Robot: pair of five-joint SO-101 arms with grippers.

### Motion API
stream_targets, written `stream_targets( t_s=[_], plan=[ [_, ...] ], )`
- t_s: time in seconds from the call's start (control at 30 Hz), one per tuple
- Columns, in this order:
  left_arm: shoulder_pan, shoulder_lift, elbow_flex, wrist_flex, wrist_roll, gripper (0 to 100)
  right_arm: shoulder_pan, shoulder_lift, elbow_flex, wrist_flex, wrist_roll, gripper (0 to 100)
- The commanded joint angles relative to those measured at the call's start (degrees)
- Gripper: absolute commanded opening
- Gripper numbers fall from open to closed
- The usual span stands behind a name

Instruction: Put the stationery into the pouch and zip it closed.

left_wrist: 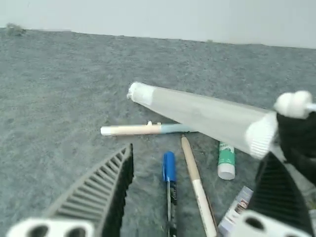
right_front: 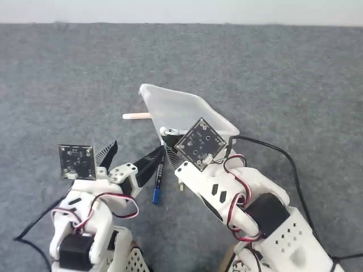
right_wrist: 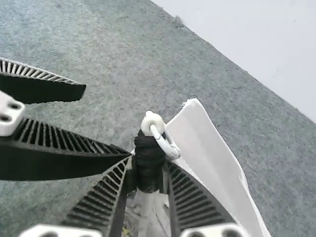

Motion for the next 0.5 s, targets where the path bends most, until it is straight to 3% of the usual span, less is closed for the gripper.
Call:
stream_targets(
  t_s=[0.0,0.47],
  plan=[
    [0.2,-1.1,-0.9,-2.4,1.8,37,1.1,-1.6,-1.9,-1.0,-0.6,0.7],
    [0.3,-1.1,-1.0,-2.5,2.0,37,-1.4,-1.1,-1.9,-0.9,-0.6,0.7]
  ],
)
